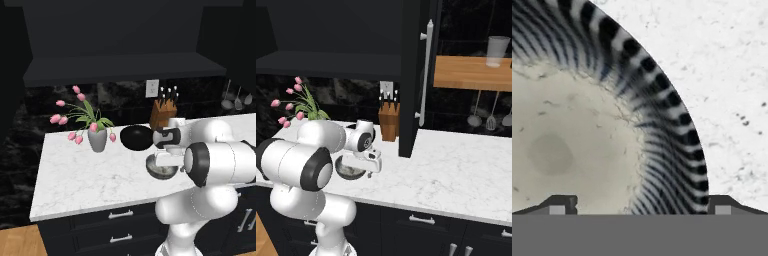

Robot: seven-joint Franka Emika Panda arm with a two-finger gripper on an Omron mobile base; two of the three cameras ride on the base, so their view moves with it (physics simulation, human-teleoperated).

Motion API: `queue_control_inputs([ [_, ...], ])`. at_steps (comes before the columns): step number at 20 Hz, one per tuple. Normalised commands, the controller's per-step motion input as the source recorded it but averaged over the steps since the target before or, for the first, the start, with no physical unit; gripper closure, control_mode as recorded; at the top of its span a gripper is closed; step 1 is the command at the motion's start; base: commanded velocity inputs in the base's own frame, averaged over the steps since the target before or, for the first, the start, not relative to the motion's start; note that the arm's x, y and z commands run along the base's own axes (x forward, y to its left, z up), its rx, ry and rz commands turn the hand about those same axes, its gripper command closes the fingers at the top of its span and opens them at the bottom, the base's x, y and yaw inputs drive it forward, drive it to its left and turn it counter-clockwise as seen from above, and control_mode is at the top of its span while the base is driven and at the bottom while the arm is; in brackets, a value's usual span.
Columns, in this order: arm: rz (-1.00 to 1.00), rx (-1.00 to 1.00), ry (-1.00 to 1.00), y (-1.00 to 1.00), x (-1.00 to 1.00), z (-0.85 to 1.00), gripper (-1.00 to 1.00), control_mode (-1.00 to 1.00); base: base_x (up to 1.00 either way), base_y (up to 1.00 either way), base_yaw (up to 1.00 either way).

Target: Pick up the bowls on the counter and stack them on top of one another in the open cabinet. Place the smaller bowl on top of the larger bowl.

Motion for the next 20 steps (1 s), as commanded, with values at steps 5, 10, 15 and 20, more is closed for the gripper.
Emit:
queue_control_inputs([
  [5, 0.00, 0.00, 0.00, 0.00, -0.08, 0.02, 1.00, -1.00, 0.00, 0.00, 0.00],
  [10, 0.00, 0.00, 0.00, 0.00, -0.09, 0.01, 1.00, -1.00, 0.00, 0.00, 0.00],
  [15, 0.00, 0.00, -0.01, 0.00, -0.20, 0.11, 1.00, -1.00, 0.00, 0.00, 0.00],
  [20, 0.00, 0.02, -0.20, 0.00, -0.45, 0.52, 1.00, -1.00, 0.00, 0.00, 0.00],
])
